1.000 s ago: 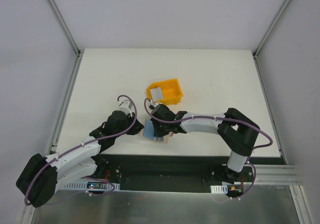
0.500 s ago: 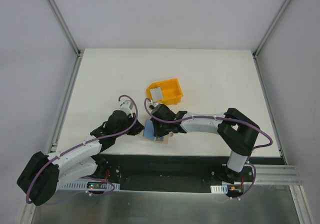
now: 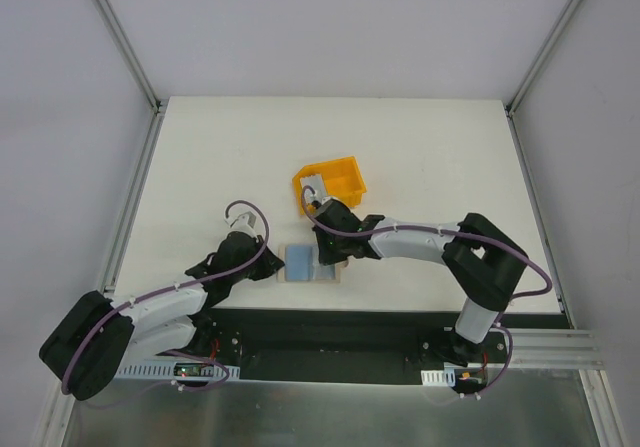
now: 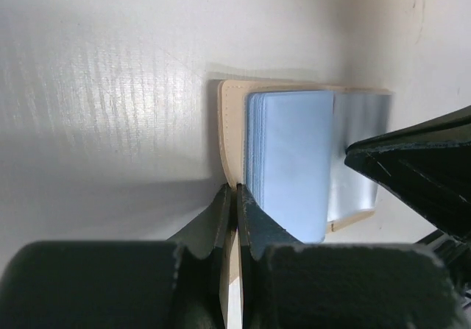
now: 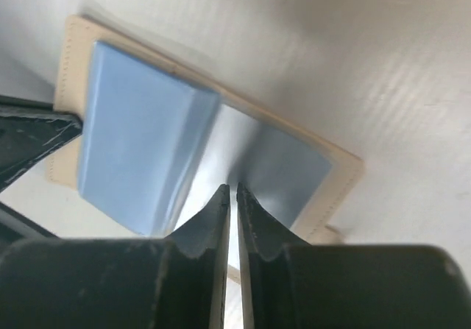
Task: Put the credit cards into the card holder
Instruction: Open the card holder at the center of the board.
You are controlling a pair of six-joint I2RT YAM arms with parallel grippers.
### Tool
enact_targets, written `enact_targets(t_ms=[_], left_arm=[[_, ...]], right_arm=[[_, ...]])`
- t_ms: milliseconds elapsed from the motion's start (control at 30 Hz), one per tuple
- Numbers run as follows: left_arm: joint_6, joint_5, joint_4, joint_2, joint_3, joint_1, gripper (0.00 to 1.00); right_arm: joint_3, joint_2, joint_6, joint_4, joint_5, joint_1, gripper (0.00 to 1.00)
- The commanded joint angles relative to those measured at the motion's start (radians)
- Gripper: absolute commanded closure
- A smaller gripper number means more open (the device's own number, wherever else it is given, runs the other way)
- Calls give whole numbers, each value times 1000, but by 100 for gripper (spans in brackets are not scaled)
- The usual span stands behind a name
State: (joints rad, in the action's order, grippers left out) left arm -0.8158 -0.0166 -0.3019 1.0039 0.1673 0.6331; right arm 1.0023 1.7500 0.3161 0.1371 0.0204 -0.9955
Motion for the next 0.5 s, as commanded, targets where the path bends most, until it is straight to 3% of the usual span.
enact_targets(t_ms=[0, 267, 467], left_arm=[[-111, 50, -49, 30, -28, -4, 100], [-167, 18, -55, 104, 6, 2, 100], [-206, 23, -31, 70, 41, 14, 100]], right_arm=[[-47, -49, -28, 45, 30, 58, 89], [-39, -43, -52, 162, 26, 109, 89], [4, -141, -80, 136, -126, 153, 83]])
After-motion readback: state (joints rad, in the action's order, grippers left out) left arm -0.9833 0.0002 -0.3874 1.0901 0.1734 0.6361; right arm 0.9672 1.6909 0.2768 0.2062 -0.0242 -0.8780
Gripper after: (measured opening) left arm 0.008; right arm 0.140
